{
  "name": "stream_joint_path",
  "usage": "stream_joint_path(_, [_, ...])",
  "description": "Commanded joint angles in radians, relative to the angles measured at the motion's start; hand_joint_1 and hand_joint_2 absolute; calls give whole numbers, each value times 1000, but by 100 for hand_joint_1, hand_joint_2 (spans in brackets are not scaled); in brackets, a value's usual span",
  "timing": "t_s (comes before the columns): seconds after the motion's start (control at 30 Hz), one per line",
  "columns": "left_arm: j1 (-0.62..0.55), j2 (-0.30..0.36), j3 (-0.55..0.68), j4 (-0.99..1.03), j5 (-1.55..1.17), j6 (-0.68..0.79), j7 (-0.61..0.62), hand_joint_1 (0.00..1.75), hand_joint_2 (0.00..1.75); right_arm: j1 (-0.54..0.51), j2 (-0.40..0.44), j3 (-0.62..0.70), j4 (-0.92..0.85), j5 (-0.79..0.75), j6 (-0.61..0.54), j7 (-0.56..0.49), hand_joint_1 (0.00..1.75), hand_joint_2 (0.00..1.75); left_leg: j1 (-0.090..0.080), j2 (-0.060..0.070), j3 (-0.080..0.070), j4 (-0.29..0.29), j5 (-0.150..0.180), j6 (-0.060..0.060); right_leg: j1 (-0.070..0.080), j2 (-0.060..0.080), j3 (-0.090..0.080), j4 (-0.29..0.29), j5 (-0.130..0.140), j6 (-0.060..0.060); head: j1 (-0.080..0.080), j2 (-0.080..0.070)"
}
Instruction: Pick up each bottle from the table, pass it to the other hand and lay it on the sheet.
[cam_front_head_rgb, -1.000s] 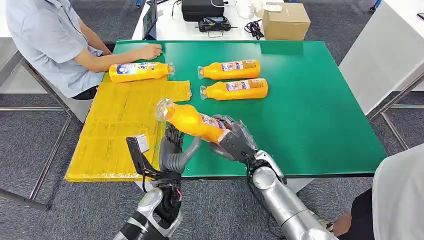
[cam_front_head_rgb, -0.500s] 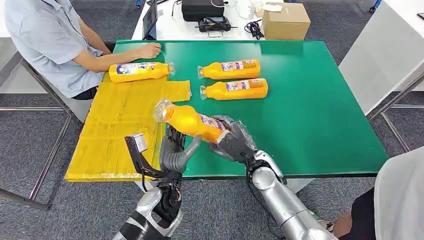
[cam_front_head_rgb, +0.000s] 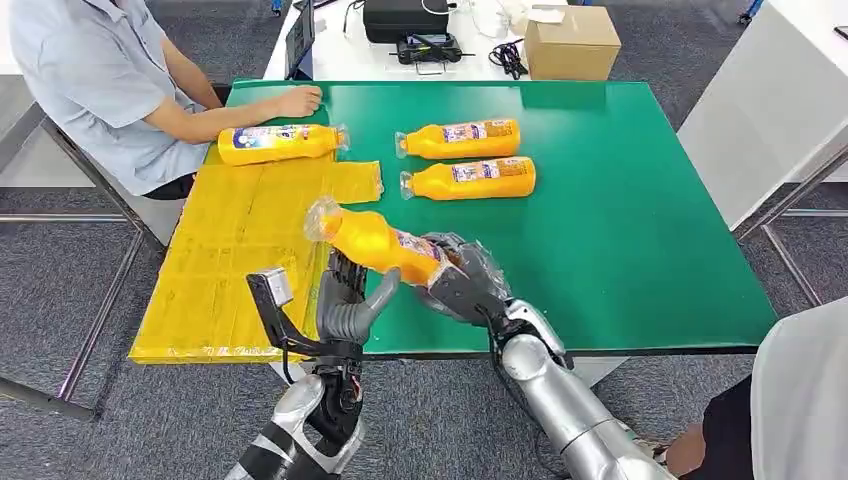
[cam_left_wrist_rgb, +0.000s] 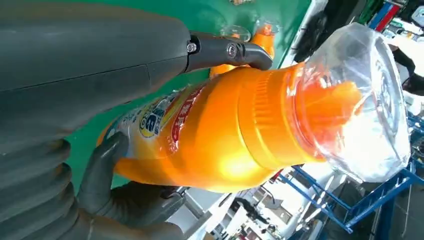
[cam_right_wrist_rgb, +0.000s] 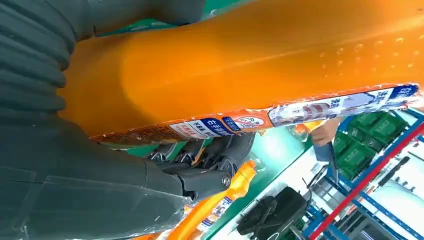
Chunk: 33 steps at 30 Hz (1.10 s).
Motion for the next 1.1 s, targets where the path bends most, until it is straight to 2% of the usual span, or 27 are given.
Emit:
stream_joint_path(0.03, [-46,6,18,62,3,2,-7,0,175,-71,-18,79,2,13,13,12,175,175,0,2,4,0,-2,-1,0,1,4,0,-1,-2,0,0])
stream_joint_path(0.13, [-48,5,20,69,4,0,-7,0,175,-76,-19,85,-3,14,16,14,175,175,0,1,2,0,0,-1,0,1,1,0,0,-1,0,0])
stream_joint_path(0.17, [-49,4,21,70,4,-2,-6,0,175,-79,-19,88,-3,16,18,17,175,175,0,2,7,0,-3,-2,0,2,6,0,-2,-3,0,0])
stream_joint_path(0.23, [-48,4,18,65,4,-7,-6,0,175,-91,-18,91,6,15,21,23,175,175,0,1,2,0,-1,-1,0,1,1,0,0,-1,0,0])
stream_joint_path(0.43, [-52,-1,37,83,33,-17,18,0,175,-96,-23,101,-10,27,13,24,175,175,0,1,3,0,-1,-1,0,0,2,0,-1,-1,0,0])
stream_joint_path(0.93, [-48,2,92,35,144,-194,53,0,175,-123,-38,148,-45,63,38,21,175,175,0,1,3,0,-1,-1,0,1,3,1,-1,-2,0,0])
stream_joint_path(1.1, [-54,0,133,-3,96,-176,0,0,175,-117,-29,159,-40,70,48,18,175,175,0,1,1,0,0,-1,0,1,1,0,0,-1,0,0])
